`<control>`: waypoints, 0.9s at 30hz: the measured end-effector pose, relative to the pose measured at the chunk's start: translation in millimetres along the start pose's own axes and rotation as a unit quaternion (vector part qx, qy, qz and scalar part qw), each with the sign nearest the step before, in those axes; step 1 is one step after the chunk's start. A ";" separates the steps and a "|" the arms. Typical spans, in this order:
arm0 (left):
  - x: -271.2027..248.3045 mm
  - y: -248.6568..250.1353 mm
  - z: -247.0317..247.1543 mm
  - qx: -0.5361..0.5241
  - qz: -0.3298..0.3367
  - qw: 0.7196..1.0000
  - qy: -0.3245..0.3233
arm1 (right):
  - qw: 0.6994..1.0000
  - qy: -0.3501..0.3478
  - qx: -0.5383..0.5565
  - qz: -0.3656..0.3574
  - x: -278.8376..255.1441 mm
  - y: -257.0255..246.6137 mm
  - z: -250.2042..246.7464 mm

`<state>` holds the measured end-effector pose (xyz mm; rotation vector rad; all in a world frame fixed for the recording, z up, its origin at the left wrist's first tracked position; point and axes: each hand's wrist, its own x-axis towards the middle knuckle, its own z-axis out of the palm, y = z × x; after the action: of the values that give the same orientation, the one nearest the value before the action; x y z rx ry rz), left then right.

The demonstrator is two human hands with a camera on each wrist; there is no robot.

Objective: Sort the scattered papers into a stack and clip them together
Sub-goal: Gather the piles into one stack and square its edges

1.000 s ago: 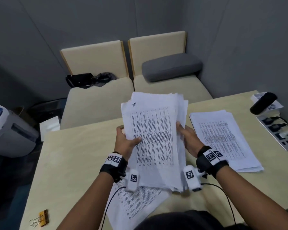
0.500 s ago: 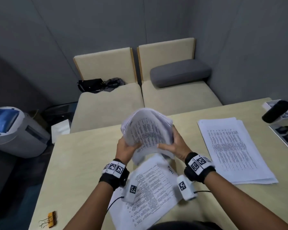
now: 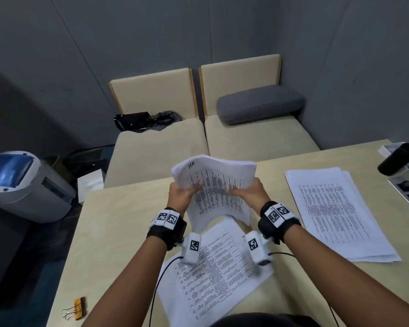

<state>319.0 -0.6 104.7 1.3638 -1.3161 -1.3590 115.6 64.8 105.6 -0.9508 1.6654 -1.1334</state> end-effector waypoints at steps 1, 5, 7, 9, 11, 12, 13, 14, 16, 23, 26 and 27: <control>3.7 -16.4 -1.4 0.055 -0.024 0.998 -0.013 | 0.999 0.002 -0.031 0.026 2.7 12.9 1.3; 1.1 -64.6 -5.7 0.245 -0.026 0.965 -0.093 | 0.990 0.047 -0.125 0.037 -0.7 44.6 -3.1; -6.1 -67.3 -10.8 0.278 0.007 0.956 -0.098 | 0.984 0.090 -0.153 0.027 -3.1 46.3 -12.1; -9.8 -76.8 -19.1 0.305 0.029 0.946 -0.108 | 0.979 0.139 -0.146 0.023 -5.9 44.4 -26.2; -12.7 -96.2 -28.5 0.361 -0.009 0.925 -0.118 | 0.976 0.187 -0.109 0.033 -9.2 43.9 -44.5; -15.6 -108.5 -31.8 0.402 -0.044 0.906 -0.128 | 0.973 0.206 -0.098 0.039 -10.7 44.7 -54.4; -19.3 -122.2 -34.1 0.445 -0.080 0.880 -0.146 | 0.970 0.218 -0.097 0.047 -11.8 47.1 -64.1; -24.8 -133.9 -35.2 0.488 -0.108 0.850 -0.167 | 0.967 0.228 -0.102 0.051 -11.6 50.6 -73.1; -39.4 -151.3 -32.8 0.567 -0.111 0.792 -0.197 | 0.962 0.244 -0.102 0.069 -12.6 61.2 -88.8; -66.4 -175.3 -7.1 0.668 -0.048 0.715 -0.198 | 0.949 0.273 -0.069 0.139 -36.3 96.2 -107.0; -57.3 -164.6 -10.6 0.630 -0.085 0.735 -0.238 | 0.945 0.286 -0.067 0.144 -40.0 102.4 -106.8; -53.6 -156.6 -14.6 0.599 -0.094 0.758 -0.242 | 0.945 0.287 -0.066 0.146 -39.9 103.4 -107.5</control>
<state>360.6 73.7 -38.0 2.0338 -2.7413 -0.9482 15.6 160.9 37.7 -0.4376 2.2852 -1.1686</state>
